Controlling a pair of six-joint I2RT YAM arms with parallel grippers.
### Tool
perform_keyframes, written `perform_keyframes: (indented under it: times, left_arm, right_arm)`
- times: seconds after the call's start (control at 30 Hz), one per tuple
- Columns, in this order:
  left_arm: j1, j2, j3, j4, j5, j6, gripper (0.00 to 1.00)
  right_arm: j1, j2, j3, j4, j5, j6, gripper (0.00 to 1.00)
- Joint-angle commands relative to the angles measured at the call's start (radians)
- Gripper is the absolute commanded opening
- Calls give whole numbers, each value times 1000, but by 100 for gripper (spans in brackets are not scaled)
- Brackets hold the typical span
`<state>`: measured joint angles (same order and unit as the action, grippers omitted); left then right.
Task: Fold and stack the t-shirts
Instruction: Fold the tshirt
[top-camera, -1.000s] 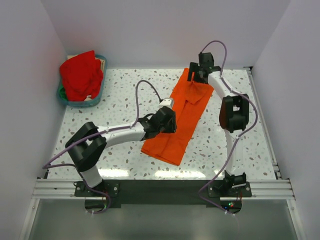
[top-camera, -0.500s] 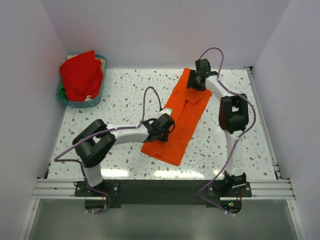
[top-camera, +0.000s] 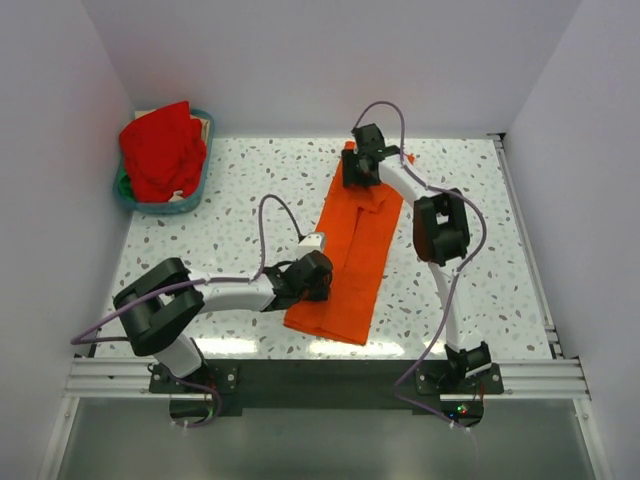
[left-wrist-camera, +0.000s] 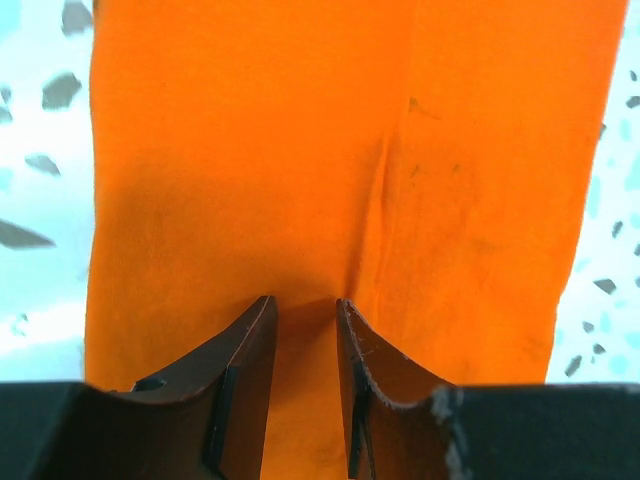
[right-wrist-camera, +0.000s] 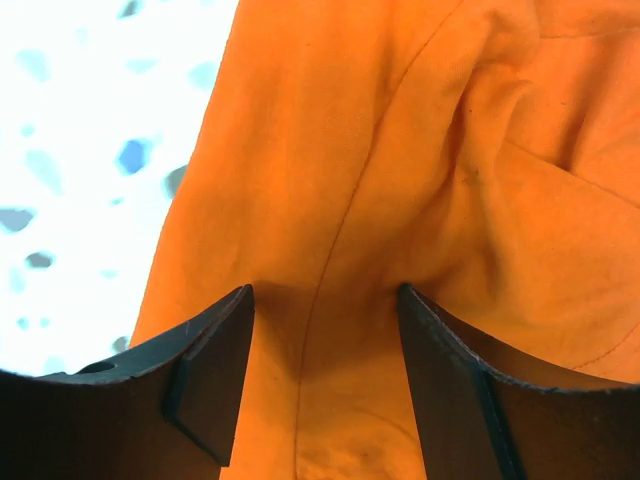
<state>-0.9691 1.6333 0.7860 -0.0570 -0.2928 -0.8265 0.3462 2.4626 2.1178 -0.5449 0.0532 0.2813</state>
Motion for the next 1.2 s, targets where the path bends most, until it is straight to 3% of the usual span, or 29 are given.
perform_keyframes:
  times: [0.0,0.17,0.4,0.7,0.8,0.9,0.93,1.03,1.17]
  left_arm:
    - [-31,-39,-105,40,37,-170,36]
    - [-31,-47,-152,157,72,-264,36]
    - [-29,-30,-126,169,86,-261,39]
    - [-10,-211,-91,59,49,-177,45]
    - [-3,-300,-108,-9,58,-163,46]
    - [0,-383,-154,-36,98,-168,47]
    - [0,-400,-169,-41,110,-169,47]
    - [0,-457,-221,-82,150,-180,46]
    - [-2,-533,-312,-110,217,-200,45]
  right_arm:
    - [71,47,42,-41,-52,-63,64]
    - [129,114,169,-69,-77,-123,65]
    - [140,133,238,-56,-95,-151,72]
    - [134,-102,217,-102,-40,-123,81]
    - [126,-265,104,-124,-12,-67,81]
    - [126,-489,-189,-66,0,16,79]
    - [128,-545,-358,-53,-4,56,77]
    - [128,-782,-702,23,-23,126,67]
    - [132,-1019,-1022,56,-73,203,63]
